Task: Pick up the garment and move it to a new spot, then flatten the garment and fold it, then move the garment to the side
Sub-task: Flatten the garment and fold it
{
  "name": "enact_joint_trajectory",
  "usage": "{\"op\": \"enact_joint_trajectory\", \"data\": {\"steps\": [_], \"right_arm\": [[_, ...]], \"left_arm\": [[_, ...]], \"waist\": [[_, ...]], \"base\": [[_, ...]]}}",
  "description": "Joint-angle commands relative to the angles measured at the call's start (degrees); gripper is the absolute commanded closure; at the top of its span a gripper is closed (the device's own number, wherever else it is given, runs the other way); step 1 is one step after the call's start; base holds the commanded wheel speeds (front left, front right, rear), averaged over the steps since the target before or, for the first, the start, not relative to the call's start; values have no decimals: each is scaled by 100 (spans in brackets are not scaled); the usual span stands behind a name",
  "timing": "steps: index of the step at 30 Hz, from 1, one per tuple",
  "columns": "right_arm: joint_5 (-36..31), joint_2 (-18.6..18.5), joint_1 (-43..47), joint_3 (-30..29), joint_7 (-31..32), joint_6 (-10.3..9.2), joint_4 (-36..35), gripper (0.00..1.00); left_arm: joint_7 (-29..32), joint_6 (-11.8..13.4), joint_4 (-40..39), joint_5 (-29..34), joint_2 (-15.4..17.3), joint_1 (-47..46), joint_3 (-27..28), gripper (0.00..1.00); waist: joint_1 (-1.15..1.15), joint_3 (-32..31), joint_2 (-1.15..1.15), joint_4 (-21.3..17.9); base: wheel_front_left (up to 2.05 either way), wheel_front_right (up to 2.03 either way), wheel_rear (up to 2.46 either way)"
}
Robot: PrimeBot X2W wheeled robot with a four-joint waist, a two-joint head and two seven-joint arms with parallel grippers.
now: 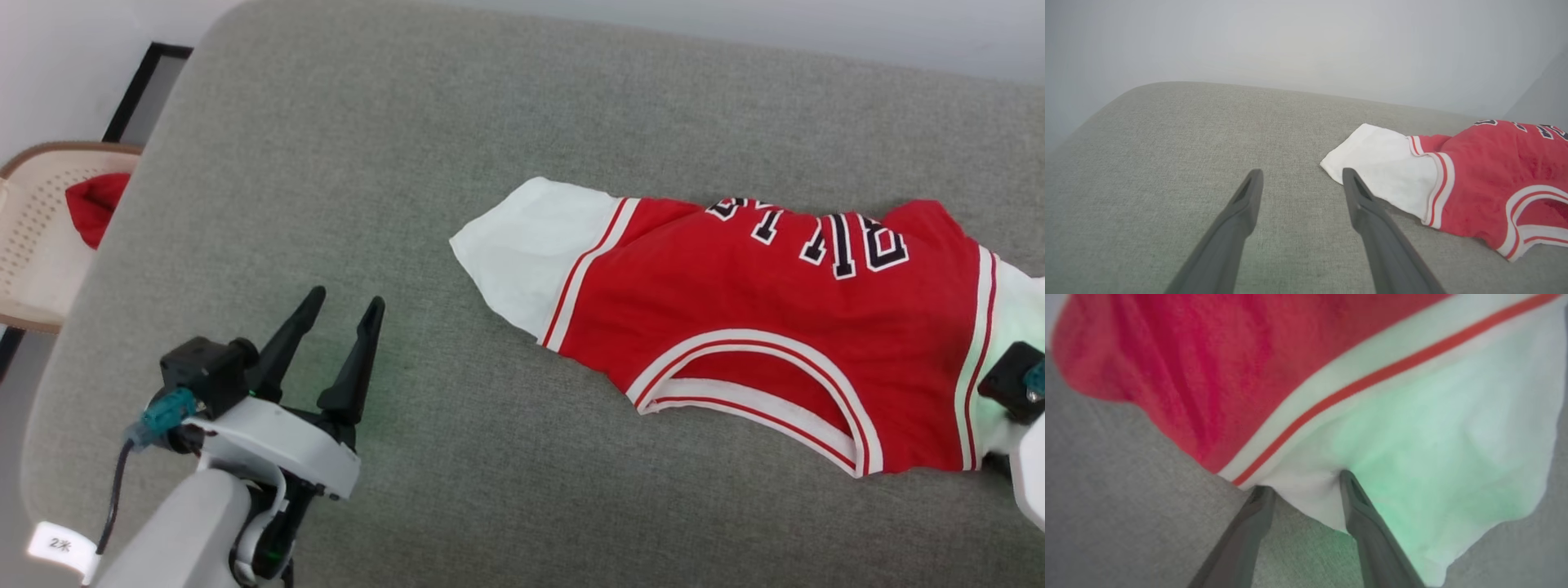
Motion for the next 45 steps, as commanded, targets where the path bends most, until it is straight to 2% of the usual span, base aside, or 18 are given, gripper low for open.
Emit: {"op": "enact_joint_trajectory", "data": {"steps": [1,5,8,11,14,16,20,23,28,33,38,40,41,45], "right_arm": [[22,209,-22,130,-79,-28,233,100],[120,293,-141,290,-279,-18,380,100],[141,365,-223,315,-395,-17,392,100],[92,445,-347,336,-421,-17,340,100],[44,539,-495,351,-395,-17,292,100],[9,593,-602,364,-376,-17,273,100],[-48,695,-726,369,-332,-22,320,100],[-94,768,-773,341,-316,-25,344,100],[-157,861,-840,347,-307,-39,405,100],[-219,1029,-981,446,-298,-59,504,100],[-215,1072,-1071,504,-367,-61,568,100],[-209,1108,-1096,523,-395,-63,589,100],[-207,1124,-1115,536,-412,-62,597,100],[-145,1144,-1120,536,-504,-62,631,100]], "left_arm": [[0,-82,25,82,50,-56,5,0],[151,-354,-29,294,367,-360,-257,0],[668,-481,-171,315,779,-802,-738,0],[1599,-492,-482,63,1272,-1397,-1712,0],[2411,-482,-796,-480,1727,-2162,-2586,0],[2799,-482,-919,-694,1932,-2677,-3138,0],[3222,-482,-978,-1060,2089,-3509,-4105,0],[3323,-482,-926,-1255,2045,-3902,-4447,0],[3426,-483,-759,-1260,1931,-4138,-4575,0],[4004,-485,-892,-1253,1775,-3875,-4596,0],[4011,-487,-788,-1261,1673,-3937,-4613,0],[3979,-486,-709,-1400,1613,-3915,-4612,82],[3939,-486,-659,-1453,1599,-3917,-4613,100],[3739,-486,-539,-1667,1583,-3916,-4603,100]], "waist": [[0,47,0,-43],[0,49,0,-200],[0,88,0,-296],[0,181,0,-420],[0,314,0,-522],[0,418,0,-590],[0,566,0,-710],[0,673,0,-774],[0,812,0,-843],[0,928,0,-906],[0,950,0,-900],[0,942,0,-910],[0,931,0,-917],[0,874,0,-945]], "base": [[0,0,0],[0,0,0],[0,0,0],[0,0,0],[0,0,0],[0,0,0],[0,0,0],[0,0,0],[0,0,0],[0,0,0],[0,0,0],[0,0,0],[0,0,0],[0,0,0]]}}
